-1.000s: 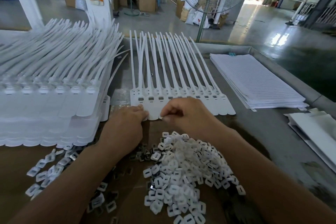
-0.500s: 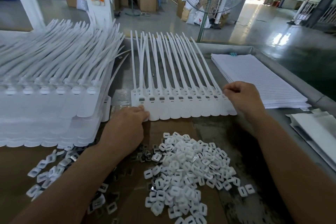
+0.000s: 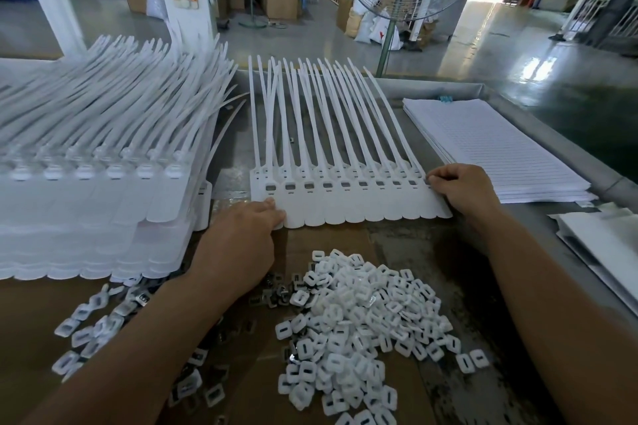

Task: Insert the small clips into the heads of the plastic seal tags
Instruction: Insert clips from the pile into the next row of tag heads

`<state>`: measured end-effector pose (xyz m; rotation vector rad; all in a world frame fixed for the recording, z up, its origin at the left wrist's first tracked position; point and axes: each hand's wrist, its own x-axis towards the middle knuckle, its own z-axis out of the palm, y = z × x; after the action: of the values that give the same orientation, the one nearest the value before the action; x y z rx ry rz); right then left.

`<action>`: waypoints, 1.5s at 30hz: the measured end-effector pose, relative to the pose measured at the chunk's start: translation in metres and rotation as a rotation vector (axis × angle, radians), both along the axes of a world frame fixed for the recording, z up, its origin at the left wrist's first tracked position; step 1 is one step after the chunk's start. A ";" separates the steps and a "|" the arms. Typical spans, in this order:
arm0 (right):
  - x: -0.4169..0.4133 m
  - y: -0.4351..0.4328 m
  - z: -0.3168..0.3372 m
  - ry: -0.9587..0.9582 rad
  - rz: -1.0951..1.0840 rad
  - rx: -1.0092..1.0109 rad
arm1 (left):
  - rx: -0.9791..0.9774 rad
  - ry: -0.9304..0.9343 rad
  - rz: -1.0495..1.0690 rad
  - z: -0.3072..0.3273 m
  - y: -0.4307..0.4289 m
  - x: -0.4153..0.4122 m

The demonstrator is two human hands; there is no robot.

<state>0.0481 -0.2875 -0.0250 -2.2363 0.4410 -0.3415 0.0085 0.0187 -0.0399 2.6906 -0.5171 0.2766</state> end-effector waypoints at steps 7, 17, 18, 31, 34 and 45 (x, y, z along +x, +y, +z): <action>0.002 0.000 -0.003 -0.004 -0.029 0.032 | -0.018 -0.001 0.002 0.000 0.000 -0.001; 0.005 -0.001 0.005 0.055 -0.122 0.217 | -0.016 0.004 0.006 0.000 0.001 0.000; 0.004 -0.002 0.006 0.056 -0.122 0.220 | -0.014 0.003 0.006 0.000 0.001 0.000; 0.001 -0.001 0.004 0.042 -0.117 0.195 | -0.001 0.022 0.015 0.000 0.001 0.001; -0.003 -0.001 0.003 0.028 -0.104 0.174 | 0.008 0.023 0.009 0.001 0.001 0.000; -0.032 0.031 0.029 -0.118 0.192 -0.021 | 0.018 0.042 0.005 0.003 0.001 0.000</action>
<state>0.0165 -0.2567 0.0041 -2.2432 0.1593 -0.3763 0.0088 0.0193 -0.0372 2.7089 -0.5027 0.2173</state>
